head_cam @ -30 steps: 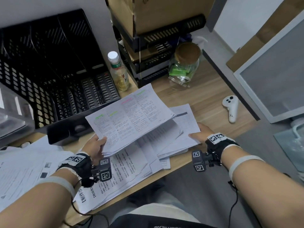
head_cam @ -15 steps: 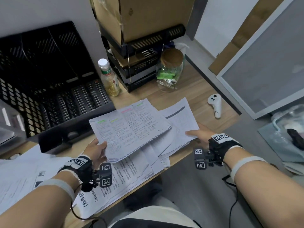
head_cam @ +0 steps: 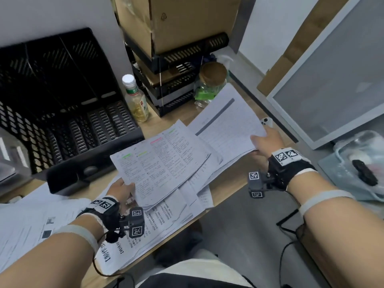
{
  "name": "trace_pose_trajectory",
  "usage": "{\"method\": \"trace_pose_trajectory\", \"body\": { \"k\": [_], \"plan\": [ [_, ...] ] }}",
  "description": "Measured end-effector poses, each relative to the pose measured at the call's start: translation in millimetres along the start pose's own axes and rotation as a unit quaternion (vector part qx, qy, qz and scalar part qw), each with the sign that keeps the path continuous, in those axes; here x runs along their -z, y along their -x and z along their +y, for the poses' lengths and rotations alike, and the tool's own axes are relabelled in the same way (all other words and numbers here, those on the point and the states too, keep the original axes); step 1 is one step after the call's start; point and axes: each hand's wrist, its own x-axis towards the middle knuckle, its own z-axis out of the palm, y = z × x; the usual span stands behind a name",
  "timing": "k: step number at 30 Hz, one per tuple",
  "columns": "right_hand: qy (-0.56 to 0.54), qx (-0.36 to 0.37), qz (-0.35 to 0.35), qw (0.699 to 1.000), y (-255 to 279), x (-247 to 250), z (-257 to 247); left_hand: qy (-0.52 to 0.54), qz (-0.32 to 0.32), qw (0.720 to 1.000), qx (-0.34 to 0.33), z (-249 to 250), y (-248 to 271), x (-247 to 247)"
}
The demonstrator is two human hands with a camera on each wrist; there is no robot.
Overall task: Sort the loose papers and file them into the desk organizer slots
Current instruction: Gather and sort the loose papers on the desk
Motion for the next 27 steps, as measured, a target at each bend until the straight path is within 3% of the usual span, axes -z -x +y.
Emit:
{"method": "trace_pose_trajectory", "body": {
  "k": [3,6,8,11,12,14,16,19,21,27],
  "plan": [
    [-0.104,0.013,0.083,0.991,-7.4,40.7,-30.7,-0.018,0.011,1.0,0.003,6.7,1.3,0.6],
    [-0.23,0.005,0.129,0.965,-3.0,66.1,-44.7,-0.142,0.015,0.99,0.004,19.6,5.1,5.6],
    [-0.28,-0.005,0.133,0.951,2.8,68.0,-39.1,-0.243,0.02,0.97,0.003,29.6,17.6,6.7],
    [-0.327,-0.036,0.103,0.939,10.1,53.7,-20.2,-0.295,0.049,0.954,-0.035,46.1,33.4,4.0],
    [-0.337,-0.049,0.093,0.936,12.1,46.2,-13.3,-0.286,0.058,0.953,-0.079,50.9,33.2,2.4],
    [-0.351,-0.073,0.071,0.931,16.6,27.4,-2.1,-0.148,0.013,0.979,-0.138,61.1,39.2,-2.9],
    [-0.343,-0.083,0.038,0.935,22.0,7.8,7.7,-0.009,-0.108,0.987,-0.119,72.0,49.8,-13.2],
    [-0.305,-0.083,-0.024,0.948,31.2,-17.6,18.4,0.05,-0.242,0.963,-0.111,84.3,73.3,-25.7],
    [-0.278,-0.082,-0.064,0.955,36.8,-28.9,20.2,0.064,-0.246,0.96,-0.117,84.9,75.9,-27.6],
    [-0.138,-0.042,-0.113,0.983,37.7,-37.7,16.9,0.024,-0.153,0.966,-0.208,76.5,70.2,-15.0]
  ]
}}
